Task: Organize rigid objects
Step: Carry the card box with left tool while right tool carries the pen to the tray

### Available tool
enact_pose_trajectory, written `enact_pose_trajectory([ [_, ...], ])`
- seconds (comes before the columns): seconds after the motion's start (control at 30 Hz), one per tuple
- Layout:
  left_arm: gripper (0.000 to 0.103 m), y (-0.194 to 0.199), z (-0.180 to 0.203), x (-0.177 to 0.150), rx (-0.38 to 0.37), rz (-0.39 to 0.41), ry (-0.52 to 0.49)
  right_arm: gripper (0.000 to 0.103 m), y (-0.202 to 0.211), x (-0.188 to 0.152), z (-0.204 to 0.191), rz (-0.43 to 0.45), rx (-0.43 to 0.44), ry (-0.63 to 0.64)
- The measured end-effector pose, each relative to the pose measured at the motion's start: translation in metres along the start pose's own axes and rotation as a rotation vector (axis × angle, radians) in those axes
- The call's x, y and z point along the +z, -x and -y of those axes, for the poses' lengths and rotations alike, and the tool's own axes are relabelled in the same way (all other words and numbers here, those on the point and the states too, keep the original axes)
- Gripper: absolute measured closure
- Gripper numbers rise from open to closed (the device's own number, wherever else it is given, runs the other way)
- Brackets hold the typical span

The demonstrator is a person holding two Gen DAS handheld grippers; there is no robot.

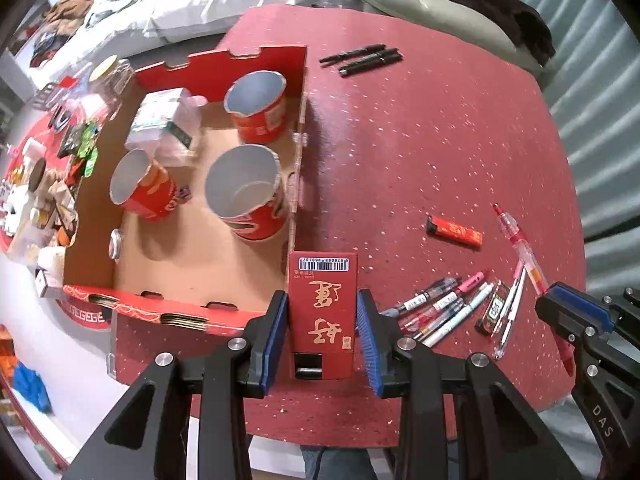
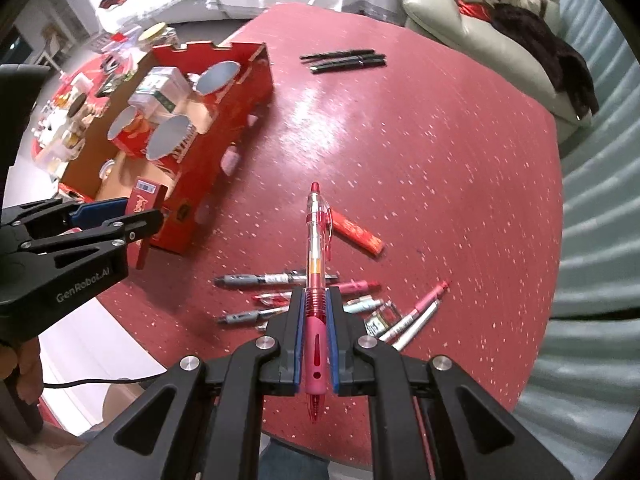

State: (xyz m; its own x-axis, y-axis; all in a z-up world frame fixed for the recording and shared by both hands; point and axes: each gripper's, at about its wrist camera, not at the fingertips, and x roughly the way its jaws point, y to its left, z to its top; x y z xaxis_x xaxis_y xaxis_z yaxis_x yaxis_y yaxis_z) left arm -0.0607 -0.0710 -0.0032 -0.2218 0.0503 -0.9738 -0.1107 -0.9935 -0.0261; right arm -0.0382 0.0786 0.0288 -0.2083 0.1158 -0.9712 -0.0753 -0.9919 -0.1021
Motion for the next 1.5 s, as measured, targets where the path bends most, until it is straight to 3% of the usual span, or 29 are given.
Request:
enact_pose_trajectory([
  [0.33, 0.067, 0.01, -0.04, -0.001, 0.008, 0.02, 0.106, 0.093, 0.011, 0.03, -0.039, 0.039, 0.042, 0.063],
  [0.9, 0.067, 0.018, -0.134, -0.006, 0.093, 0.046, 0.309, 0.093, 0.016, 0.087, -0.132, 0.092, 0.156, 0.172],
  [1.5, 0.067, -0.004, -0.169, 0.035, 0.098, 0.056, 0.34, 0.093, -0.009, 0.151, -0.146, 0.09, 0.159, 0.1],
])
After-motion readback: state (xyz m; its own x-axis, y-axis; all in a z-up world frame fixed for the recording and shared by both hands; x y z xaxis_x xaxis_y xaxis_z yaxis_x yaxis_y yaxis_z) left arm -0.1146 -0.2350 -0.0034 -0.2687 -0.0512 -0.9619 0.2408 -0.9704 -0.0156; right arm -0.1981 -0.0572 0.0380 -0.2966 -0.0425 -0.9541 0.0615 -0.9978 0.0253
